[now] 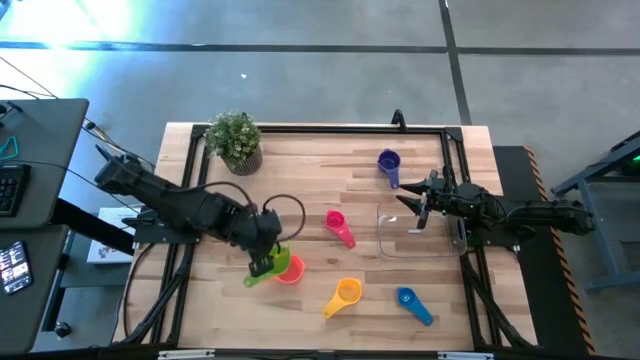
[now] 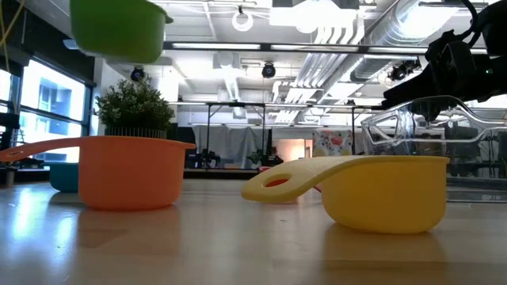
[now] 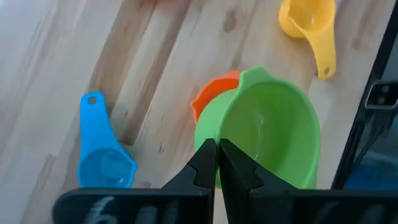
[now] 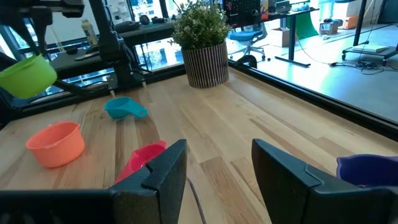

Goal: Nest measuring cups in basket
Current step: Stack the green measuring cup on top of the orange measuring cup

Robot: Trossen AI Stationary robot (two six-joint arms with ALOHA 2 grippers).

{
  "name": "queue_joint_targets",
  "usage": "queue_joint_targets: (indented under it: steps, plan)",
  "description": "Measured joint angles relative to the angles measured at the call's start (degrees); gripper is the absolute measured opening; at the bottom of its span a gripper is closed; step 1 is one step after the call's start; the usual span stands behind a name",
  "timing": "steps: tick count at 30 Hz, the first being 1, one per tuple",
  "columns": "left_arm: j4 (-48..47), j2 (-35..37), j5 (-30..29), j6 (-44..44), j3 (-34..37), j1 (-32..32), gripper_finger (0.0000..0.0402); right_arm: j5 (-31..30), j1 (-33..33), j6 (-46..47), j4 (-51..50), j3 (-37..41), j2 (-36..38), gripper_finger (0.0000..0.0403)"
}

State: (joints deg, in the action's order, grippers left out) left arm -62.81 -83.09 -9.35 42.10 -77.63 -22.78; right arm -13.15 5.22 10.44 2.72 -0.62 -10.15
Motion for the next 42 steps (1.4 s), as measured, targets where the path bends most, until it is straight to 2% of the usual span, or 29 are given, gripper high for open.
queue_joint_targets:
  steps: [10, 19, 22, 33, 42]
  plan:
    - [4.94, -5.35, -0.09, -12.98, 0.0, -0.35, 0.0001, 0.0, 0.01, 0.0, 0.0, 0.01, 0.0, 0.0174]
    - [6.6, -9.33, 4.67, -21.16, 0.02, 3.36, 0.0001, 0.0, 0.01, 0.0, 0.0, 0.0, 0.0, 0.0174]
    - [7.1, -10.37, 6.57, -22.68, 0.02, 4.2, 0.0001, 0.01, 0.0, 0.0, 0.0, 0.0, 0.0, 0.0174]
    - [8.32, -10.67, 7.46, -25.75, 0.34, 5.2, 0.0001, 0.0, -0.01, 0.0, 0.0, 0.0, 0.0, 0.0174]
    - [17.75, -10.71, 14.25, -25.67, 8.4, 7.56, 0.0001, 0.01, -0.01, 0.0, 0.0, 0.0, 0.0, 0.0174]
